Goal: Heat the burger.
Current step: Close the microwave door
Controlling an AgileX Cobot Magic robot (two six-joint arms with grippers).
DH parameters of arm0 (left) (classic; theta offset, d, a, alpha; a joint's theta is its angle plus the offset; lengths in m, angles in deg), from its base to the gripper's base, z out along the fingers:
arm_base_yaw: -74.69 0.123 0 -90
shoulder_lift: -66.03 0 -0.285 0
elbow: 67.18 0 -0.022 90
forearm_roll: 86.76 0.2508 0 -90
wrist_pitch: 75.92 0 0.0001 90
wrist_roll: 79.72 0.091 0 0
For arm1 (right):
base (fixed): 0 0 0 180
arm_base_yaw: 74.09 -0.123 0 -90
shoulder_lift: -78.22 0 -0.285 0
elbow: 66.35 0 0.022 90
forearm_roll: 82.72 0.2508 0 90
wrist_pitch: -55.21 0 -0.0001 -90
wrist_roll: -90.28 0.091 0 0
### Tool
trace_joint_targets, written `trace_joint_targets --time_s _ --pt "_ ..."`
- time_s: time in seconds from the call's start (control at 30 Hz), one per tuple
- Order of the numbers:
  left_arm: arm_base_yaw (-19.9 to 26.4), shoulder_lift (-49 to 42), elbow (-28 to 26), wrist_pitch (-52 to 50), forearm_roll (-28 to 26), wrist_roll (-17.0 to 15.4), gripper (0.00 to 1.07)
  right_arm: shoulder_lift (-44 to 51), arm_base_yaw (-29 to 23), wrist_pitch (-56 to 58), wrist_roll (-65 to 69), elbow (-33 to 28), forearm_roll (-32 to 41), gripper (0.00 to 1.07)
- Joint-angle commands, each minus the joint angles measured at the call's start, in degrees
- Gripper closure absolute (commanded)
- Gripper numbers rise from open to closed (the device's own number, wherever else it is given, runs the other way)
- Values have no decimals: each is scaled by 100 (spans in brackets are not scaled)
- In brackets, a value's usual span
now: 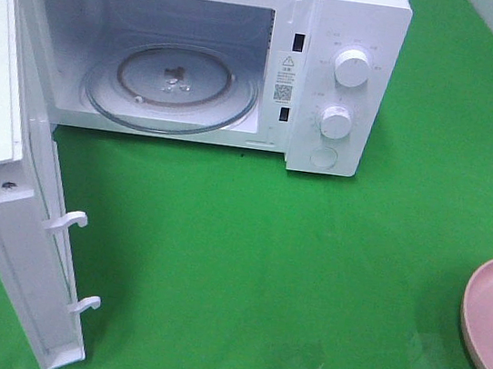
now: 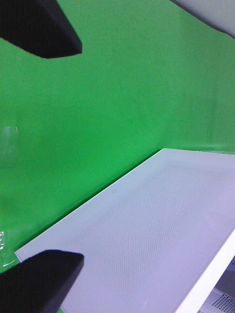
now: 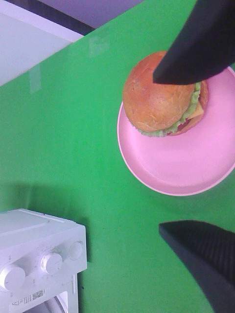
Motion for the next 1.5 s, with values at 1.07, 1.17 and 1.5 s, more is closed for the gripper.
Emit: trace_joint_targets --time_s 1.07,1.17,1.5 --pt "11 -74 11 -52 -11 6 7 155 23 -74 -74 -6 11 31" --pt "11 -74 11 -52 -11 6 7 155 23 -74 -74 -6 11 31" --pt "11 195 -63 -160 6 -120 9 155 23 -74 -74 -6 11 31"
